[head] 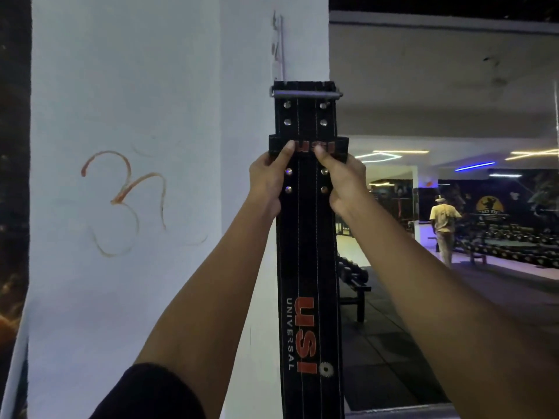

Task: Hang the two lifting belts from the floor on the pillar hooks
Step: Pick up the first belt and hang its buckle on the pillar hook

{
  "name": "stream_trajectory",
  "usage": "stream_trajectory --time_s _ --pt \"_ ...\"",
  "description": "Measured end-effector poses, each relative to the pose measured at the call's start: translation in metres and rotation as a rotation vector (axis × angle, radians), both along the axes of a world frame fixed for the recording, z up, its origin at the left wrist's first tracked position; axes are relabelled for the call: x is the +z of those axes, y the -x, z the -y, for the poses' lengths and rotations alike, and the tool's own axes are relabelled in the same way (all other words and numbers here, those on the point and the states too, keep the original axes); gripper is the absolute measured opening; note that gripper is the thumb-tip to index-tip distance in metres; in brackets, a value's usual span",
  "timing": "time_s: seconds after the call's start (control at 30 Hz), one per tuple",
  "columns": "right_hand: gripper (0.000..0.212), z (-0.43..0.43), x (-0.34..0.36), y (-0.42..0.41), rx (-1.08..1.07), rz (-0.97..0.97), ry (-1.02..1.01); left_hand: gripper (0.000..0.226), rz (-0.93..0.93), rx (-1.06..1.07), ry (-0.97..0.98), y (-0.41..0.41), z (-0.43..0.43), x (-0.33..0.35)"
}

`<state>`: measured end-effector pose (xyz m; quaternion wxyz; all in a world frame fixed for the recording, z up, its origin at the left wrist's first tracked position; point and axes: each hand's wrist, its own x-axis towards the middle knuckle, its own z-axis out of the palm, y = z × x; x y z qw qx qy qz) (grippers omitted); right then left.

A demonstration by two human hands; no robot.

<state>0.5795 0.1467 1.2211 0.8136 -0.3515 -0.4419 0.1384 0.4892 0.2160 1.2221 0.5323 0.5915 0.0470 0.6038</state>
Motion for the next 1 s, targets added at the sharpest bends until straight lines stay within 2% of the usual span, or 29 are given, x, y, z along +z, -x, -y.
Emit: stream_trajectory --time_s 0.07,0.17,0.23,0.33,0.47,0.53,0.63,0.73,0.87,1.0 --pt "0.028 0.004 -0.011 -0.004 -0.037 0.113 0.014 0.025 0.037 0.02 0.014 -0.004 -0.003 -0.004" --pt "0.023 0.008 -0.054 -0.012 -0.062 0.245 0.148 0.017 0.072 0.039 0.023 -0.004 -0.003 -0.001" --pt "0.026 0.009 -0.096 -0.015 0.007 0.27 0.25 0.015 0.092 0.049 0.021 -0.001 -0.002 0.005" --pt "0.033 0.007 -0.13 -0.017 0.078 0.241 0.316 0.013 0.112 0.047 0.013 0.002 0.0 0.008" --pt "0.023 0.006 -0.108 -0.015 0.043 0.135 0.197 0.016 0.092 0.04 0.017 -0.001 0.003 0.005" --pt "0.029 0.007 -0.112 -0.013 0.068 0.14 0.189 0.016 0.097 0.039 0.025 -0.001 0.003 0.005" --pt "0.048 0.009 -0.154 -0.022 0.133 0.189 0.364 0.018 0.1 0.051 0.03 0.002 0.001 0.006" --pt "0.044 0.011 -0.176 -0.03 0.214 0.218 0.474 0.019 0.098 0.06 0.044 0.005 -0.001 0.005" --pt "0.03 0.008 -0.155 -0.032 0.202 0.17 0.344 0.019 0.084 0.042 0.052 0.003 0.001 0.001" --pt "0.029 0.005 -0.155 -0.034 0.202 0.136 0.298 0.016 0.08 0.033 0.046 -0.001 0.002 -0.001"
